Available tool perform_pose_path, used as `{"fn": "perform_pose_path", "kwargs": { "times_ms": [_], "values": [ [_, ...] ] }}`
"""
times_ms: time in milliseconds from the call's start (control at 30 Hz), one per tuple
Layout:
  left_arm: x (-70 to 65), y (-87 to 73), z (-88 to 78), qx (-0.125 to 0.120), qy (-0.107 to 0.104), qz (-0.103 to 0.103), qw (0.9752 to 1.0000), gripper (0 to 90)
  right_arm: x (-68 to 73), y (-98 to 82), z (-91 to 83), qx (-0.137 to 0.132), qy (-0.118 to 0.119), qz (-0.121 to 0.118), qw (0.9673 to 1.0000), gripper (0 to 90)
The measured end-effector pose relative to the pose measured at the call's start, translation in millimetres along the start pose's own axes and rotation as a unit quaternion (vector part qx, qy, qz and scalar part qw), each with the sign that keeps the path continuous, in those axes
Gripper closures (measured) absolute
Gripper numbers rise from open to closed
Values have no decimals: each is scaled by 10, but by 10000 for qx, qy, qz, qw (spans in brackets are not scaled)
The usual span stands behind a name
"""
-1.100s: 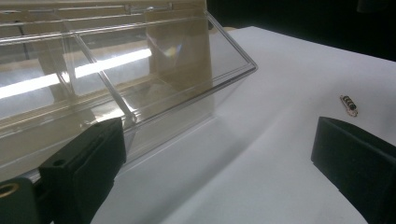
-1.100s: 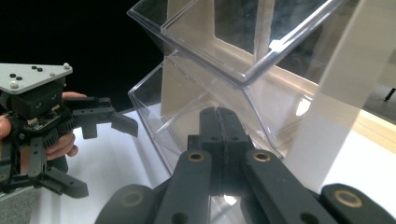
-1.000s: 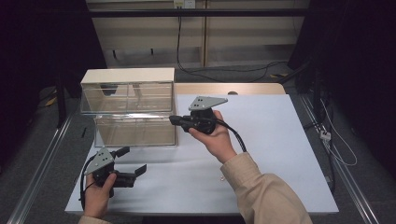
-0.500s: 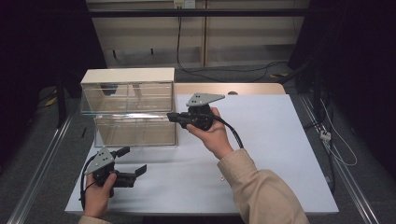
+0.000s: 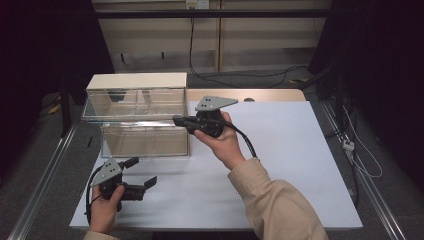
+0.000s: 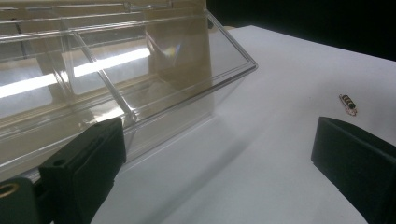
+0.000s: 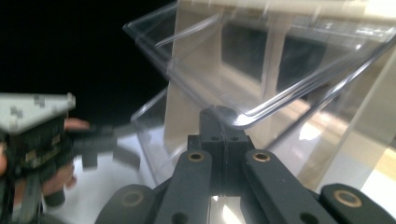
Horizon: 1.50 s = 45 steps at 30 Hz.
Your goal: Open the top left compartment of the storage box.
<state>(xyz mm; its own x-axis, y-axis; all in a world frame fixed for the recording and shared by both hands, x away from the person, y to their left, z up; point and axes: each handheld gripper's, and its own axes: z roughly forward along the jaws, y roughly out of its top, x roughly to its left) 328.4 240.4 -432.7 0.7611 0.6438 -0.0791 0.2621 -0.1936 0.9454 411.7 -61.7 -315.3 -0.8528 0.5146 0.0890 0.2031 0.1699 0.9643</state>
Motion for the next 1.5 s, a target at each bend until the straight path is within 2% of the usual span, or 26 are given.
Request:
{"fn": "perform_pose_path", "kwargs": {
  "times_ms": [67, 233, 633, 1267, 1500],
  "values": [
    [-1, 0, -1, 0, -3, 1, 10000, 30, -39, 73, -33, -103, 3, 53, 9999, 900],
    [-3, -1, 5, -9, -6, -24, 10000, 30, -47, 197, -66, -40, -64, -125, 9999, 900],
    [-14, -2, 12, 34, -69, -71, 9999, 30, -75, 411, -68, -55, -84, -241, 9997, 900],
    [-7, 1, 2, 41, -90, -110, 9999, 30, -121, 615, -66, -74, -224, -385, 9990, 900],
    [-16, 9, 11, 17, -186, -192, 9996, 30, -150, 666, -66, -103, -282, -382, 9988, 900]
  ]
}}
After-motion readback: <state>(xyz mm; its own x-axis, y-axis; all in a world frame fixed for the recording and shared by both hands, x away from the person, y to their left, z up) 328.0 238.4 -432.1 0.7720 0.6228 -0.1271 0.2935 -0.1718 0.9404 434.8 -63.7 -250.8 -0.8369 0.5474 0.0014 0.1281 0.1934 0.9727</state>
